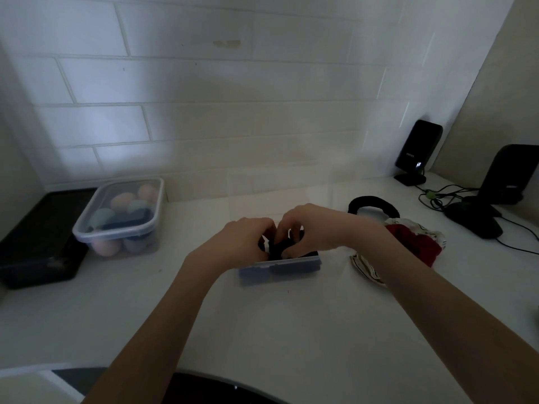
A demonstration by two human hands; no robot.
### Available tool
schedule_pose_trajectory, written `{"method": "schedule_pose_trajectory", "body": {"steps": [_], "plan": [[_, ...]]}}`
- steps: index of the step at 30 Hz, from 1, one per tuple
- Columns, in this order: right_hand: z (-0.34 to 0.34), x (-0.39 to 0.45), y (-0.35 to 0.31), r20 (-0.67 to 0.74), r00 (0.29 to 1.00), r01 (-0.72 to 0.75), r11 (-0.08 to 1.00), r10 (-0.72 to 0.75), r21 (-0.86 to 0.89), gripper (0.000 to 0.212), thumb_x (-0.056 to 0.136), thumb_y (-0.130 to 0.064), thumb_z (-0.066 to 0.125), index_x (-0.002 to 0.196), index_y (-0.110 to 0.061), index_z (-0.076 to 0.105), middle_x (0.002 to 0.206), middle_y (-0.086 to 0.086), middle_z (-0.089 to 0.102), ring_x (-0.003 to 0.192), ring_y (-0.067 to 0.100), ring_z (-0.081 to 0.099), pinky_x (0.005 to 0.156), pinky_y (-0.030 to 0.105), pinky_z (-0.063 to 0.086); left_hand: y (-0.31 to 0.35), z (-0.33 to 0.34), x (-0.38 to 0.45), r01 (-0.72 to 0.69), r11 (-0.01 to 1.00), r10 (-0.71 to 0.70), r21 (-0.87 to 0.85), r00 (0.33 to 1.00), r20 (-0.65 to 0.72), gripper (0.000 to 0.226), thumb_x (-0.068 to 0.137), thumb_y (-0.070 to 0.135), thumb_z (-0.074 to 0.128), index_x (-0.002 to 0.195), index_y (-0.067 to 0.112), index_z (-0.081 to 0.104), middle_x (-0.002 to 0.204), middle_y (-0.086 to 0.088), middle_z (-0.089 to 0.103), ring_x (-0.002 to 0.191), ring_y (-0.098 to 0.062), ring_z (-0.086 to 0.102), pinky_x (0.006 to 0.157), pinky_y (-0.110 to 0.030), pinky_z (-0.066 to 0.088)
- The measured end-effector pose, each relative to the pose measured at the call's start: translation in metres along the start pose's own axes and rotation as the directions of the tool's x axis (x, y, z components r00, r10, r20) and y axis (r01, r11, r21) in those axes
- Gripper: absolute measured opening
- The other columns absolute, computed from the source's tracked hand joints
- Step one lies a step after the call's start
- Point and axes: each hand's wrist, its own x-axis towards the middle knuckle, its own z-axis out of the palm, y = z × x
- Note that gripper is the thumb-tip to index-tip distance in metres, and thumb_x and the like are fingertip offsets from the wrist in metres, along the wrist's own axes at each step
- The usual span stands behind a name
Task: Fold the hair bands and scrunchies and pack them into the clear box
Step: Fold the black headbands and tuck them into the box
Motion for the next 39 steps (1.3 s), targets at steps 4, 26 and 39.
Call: {"method": "schedule_pose_trajectory", "body": {"steps": [4,26,39], "plan": [[0.006,-0.001,-0.001,-0.166,0.985,0.053,0.998,-0.049,0.021,0.009,0.078,-0.017,0.067,0.086,-0.018,0.071,0.077,-0.005,0.064,0.075,0.018,0.06,0.073,0.034,0.052,-0.003,-0.002,-0.001,-0.02,0.997,0.02,-0.07,1.0,0.001,0.034,0.077,0.02,0.065,0.11,0.024,0.056,0.113,0.007,0.062,0.102,-0.014,0.061,0.091,-0.034,0.049],[0.005,-0.006,0.009,-0.51,0.816,0.268,0.605,0.271,0.75,0.02,0.089,-0.016,0.062,0.109,-0.013,0.063,0.089,0.006,0.071,0.082,0.014,0.069,0.075,0.03,0.059,0.006,-0.012,0.011,-0.116,0.699,-0.058,-0.705,0.974,-0.218,0.018,0.081,0.023,0.068,0.09,0.013,0.056,0.087,-0.001,0.073,0.08,-0.014,0.07,0.079,-0.03,0.053],[-0.002,-0.008,-0.004,-0.403,0.804,0.271,0.334,0.437,0.903,0.018,0.091,-0.02,0.06,0.075,-0.015,0.053,0.079,0.003,0.066,0.069,0.013,0.066,0.058,0.023,0.051,0.005,-0.009,0.011,-0.309,0.558,-0.015,-0.77,0.924,-0.381,0.028,0.073,0.016,0.076,0.092,0.023,0.056,0.103,0.005,0.066,0.107,-0.012,0.062,0.097,-0.035,0.049]]}}
